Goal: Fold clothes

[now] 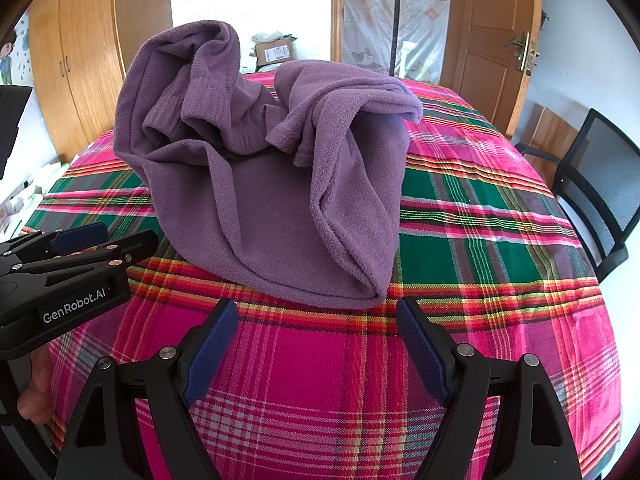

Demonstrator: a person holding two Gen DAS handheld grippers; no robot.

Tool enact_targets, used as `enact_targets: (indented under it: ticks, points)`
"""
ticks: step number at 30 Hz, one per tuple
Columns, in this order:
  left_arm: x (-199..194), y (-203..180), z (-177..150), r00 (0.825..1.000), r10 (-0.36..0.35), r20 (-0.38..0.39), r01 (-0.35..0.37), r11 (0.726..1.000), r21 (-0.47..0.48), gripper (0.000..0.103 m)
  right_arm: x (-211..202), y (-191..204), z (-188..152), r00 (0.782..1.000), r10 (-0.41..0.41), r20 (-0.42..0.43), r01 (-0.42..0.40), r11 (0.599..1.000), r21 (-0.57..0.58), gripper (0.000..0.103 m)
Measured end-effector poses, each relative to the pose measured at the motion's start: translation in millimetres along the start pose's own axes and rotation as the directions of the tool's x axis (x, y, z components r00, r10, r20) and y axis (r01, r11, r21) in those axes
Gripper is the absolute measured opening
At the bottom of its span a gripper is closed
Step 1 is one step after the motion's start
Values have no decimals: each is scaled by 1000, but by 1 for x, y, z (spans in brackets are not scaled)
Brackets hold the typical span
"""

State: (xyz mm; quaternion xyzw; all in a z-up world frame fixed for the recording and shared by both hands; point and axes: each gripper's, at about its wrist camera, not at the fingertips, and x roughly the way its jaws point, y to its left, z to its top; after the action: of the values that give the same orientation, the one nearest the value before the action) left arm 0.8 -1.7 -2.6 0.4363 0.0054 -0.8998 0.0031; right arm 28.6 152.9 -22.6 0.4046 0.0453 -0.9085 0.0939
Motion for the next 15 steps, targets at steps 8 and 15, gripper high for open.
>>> enact_targets:
  ticks: [8,15]
  points:
    - [-3,-1,-3,1000,-1,11,1,1000,-1,62,0,1,0,1000,0,0,0,1000,0,83]
    - [-1,2,-1,1000,-1,7,1,1000,-1,63,-1,2,-1,1000,4,-2,-4,1000,-4,84]
